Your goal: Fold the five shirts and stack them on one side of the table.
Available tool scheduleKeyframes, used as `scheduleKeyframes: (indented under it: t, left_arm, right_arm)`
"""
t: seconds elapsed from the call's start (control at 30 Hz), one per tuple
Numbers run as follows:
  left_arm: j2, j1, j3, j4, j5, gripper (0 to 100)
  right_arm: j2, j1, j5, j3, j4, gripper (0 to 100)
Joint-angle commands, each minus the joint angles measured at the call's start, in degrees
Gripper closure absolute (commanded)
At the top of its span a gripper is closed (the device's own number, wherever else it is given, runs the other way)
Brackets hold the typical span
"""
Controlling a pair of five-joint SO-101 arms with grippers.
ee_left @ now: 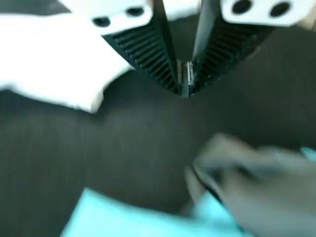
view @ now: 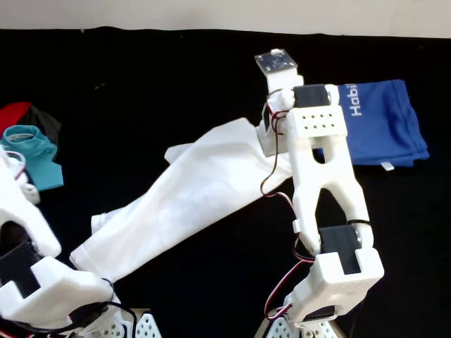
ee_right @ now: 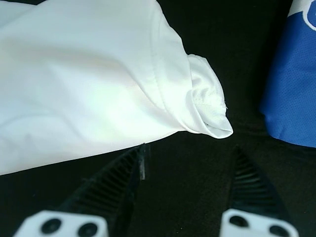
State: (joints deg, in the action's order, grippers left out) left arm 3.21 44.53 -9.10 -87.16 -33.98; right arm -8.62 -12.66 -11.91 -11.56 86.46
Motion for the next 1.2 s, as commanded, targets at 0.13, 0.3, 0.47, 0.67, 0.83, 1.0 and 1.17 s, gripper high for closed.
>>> scheduleKeyframes:
  t: [0.13,0.3,0.47,0.67,0.83,1.0,1.17]
  left_arm:
    - [-0.9,-4.6,-1.3,-9.7,-9.5,81]
    - [-0.9,-4.5,-11.6,-6.4,-15.4,83]
    - [-0.8,-5.1,-21.3,4.4,-15.4,83]
    - [-0.4,-5.7,-26.0,11.2,-15.3,83]
    - [-0.4,-6.5,-27.9,11.4,-15.2,96]
    - [-0.8,-6.0,-23.3,11.1,-12.9,99]
    - [-0.9,-3.2,-9.6,7.1,-10.2,99]
  right_arm:
    - [0.6,-1.1,0.4,-2.5,0.1,74.6]
    - [0.6,-2.6,0.4,-2.6,-0.1,74.6]
    - [0.6,-4.4,0.2,-2.6,-0.2,74.6]
    - [0.3,-5.1,0.2,-2.6,-0.2,74.6]
    - [0.3,-5.1,0.2,-2.6,-0.2,74.6]
    - [0.2,-5.1,0.2,-2.6,-0.2,74.6]
    - [0.2,-5.1,0.4,-2.4,-0.1,74.6]
